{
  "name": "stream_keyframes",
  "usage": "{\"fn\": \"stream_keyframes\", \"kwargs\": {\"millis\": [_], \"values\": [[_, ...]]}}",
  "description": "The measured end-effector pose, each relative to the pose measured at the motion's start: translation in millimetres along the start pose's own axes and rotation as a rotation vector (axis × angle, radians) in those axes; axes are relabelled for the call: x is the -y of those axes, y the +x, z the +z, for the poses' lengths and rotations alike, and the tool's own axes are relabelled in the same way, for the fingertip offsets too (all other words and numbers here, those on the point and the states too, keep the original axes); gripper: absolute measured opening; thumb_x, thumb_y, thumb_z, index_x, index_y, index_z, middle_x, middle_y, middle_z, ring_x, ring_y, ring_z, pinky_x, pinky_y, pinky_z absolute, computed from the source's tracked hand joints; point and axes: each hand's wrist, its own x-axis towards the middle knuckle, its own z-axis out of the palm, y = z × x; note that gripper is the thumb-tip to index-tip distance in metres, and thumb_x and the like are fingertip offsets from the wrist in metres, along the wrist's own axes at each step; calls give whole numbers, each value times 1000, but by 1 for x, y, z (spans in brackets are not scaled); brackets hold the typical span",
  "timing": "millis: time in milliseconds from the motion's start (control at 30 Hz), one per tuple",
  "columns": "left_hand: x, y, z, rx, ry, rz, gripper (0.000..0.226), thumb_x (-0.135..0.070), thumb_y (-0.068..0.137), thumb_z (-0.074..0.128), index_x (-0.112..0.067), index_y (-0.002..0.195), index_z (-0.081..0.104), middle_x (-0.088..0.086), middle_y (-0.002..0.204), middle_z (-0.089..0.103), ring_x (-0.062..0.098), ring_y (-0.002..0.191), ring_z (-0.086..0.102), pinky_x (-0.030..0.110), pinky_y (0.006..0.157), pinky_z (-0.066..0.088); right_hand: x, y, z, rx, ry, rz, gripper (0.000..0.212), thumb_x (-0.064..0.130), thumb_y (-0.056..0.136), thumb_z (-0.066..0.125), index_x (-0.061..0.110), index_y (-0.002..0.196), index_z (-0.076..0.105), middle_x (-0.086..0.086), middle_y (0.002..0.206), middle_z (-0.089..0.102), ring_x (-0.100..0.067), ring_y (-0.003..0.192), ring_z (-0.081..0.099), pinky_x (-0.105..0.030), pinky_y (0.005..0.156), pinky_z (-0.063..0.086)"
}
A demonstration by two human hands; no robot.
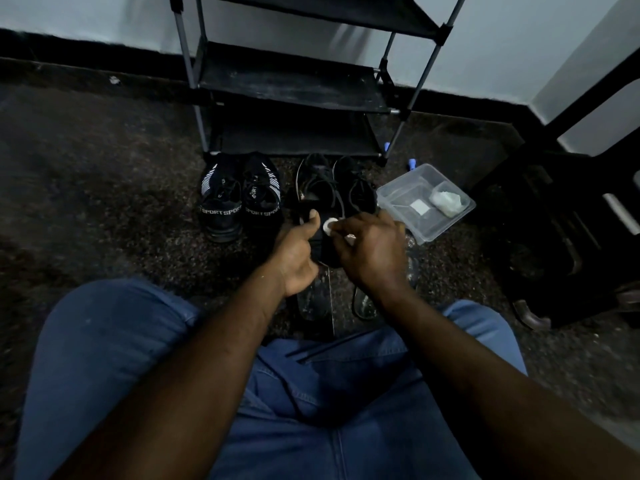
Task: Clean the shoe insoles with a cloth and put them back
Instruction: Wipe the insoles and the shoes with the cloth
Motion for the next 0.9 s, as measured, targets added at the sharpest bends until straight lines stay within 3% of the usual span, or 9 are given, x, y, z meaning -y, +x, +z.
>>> {"fn": "stream_keyframes", "kwargs": {"millis": [67, 100, 200, 267, 433, 600, 733, 800, 900], "values": [[0, 1, -1, -5, -26, -11, 40, -42, 107, 46, -9, 104, 69, 7, 91, 76, 17, 78, 74, 28, 63, 59, 12, -2, 1, 21, -3, -42, 20, 39, 89, 66, 31, 102, 78, 8, 97, 73, -25, 96, 58, -42, 80, 39], [-2, 0, -2, -5, -40, -14, 44, -44, 106, 45, -8, 110, 70, 7, 96, 77, 17, 80, 74, 27, 63, 59, 15, -5, 3, 27, 0, -68, 21, 40, 89, 64, 32, 102, 78, 9, 98, 73, -24, 95, 57, -41, 80, 38], [-10, 1, -6, -11, -98, -2, 59, -50, 106, 39, -3, 135, 61, 14, 128, 70, 26, 114, 70, 33, 84, 61, 15, -20, 11, 49, -30, -207, 23, 41, 88, 59, 33, 99, 77, 9, 98, 71, -23, 93, 55, -39, 76, 37], [-13, 1, -8, -27, -136, 18, 61, -48, 107, 38, 0, 139, 57, 18, 133, 66, 33, 127, 61, 38, 91, 59, 6, -22, 13, 42, -72, -245, 22, 40, 85, 62, 35, 99, 77, 9, 95, 71, -23, 94, 55, -40, 77, 38], [-12, 0, -7, 9, -125, 47, 58, -46, 109, 34, -2, 137, 58, 16, 133, 67, 25, 105, 72, 34, 73, 62, -11, -4, 9, -2, -58, -53, 18, 39, 88, 66, 31, 98, 78, 7, 93, 72, -27, 93, 58, -42, 78, 40], [-9, 5, -8, -14, -207, 46, 54, -45, 109, 32, -3, 130, 59, 21, 144, 57, 36, 131, 57, 46, 106, 48, 8, -30, 15, 23, 18, -66, 16, 36, 84, 68, 32, 97, 77, 8, 100, 73, -26, 97, 59, -40, 79, 40], [-5, 9, -9, -54, -302, 58, 56, -46, 109, 32, 0, 128, 58, 23, 147, 53, 42, 137, 50, 55, 116, 36, 19, -39, 25, 33, 76, -77, 20, 41, 84, 63, 34, 96, 77, 8, 95, 72, -26, 100, 59, -40, 78, 42], [-5, 8, -10, -76, -311, 54, 60, -46, 109, 32, 0, 142, 50, 22, 148, 53, 41, 138, 50, 54, 112, 41, 17, -40, 26, 41, 119, -83, 22, 43, 85, 61, 34, 96, 78, 8, 93, 73, -26, 98, 61, -40, 79, 44], [-8, 6, -13, -122, -210, 63, 55, -43, 109, 34, -4, 143, 51, 17, 137, 64, 34, 120, 65, 46, 88, 58, 8, -39, 29, 68, 320, -91, 18, 41, 86, 67, 31, 93, 80, 9, 90, 75, -21, 89, 64, -36, 78, 50]]}}
